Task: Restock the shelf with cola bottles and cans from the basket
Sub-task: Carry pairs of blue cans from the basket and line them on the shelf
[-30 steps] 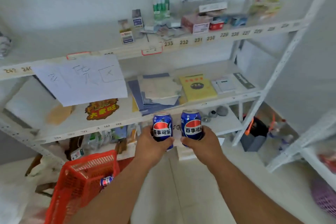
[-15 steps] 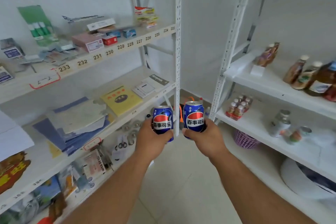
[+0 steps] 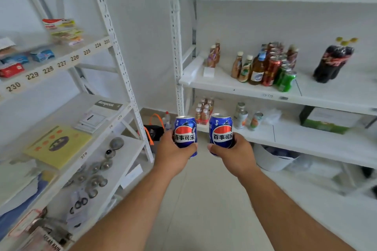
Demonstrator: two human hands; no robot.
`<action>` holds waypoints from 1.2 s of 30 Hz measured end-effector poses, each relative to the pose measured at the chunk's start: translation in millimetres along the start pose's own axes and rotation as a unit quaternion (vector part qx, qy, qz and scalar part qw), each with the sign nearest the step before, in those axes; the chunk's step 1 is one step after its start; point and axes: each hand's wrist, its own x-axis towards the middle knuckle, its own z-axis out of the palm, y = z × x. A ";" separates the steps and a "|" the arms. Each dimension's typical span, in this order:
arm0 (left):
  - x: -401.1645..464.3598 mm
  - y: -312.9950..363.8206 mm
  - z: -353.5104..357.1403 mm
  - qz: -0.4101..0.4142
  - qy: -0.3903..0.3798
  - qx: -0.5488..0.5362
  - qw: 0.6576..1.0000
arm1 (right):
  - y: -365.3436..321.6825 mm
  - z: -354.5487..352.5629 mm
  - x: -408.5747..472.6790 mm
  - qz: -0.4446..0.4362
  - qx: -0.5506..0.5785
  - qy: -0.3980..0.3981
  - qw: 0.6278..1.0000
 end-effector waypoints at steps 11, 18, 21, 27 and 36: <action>35.2 79.0 133.1 0.065 -0.093 0.013 0.993 | 11.4 -122.0 50.2 -0.001 0.006 0.112 0.994; 52.0 113.3 210.6 0.074 -0.121 0.018 0.990 | 24.7 -195.3 83.9 0.008 0.015 0.161 0.987; 56.3 123.3 238.3 0.077 -0.135 0.014 0.988 | 30.5 -220.7 92.7 0.014 0.017 0.180 0.984; 69.1 140.3 283.7 0.080 -0.163 0.031 0.983 | 40.0 -254.2 108.6 0.040 0.026 0.204 0.978; 111.7 171.5 345.8 0.097 -0.217 0.037 0.971 | 42.8 -292.7 149.8 0.060 0.010 0.272 0.960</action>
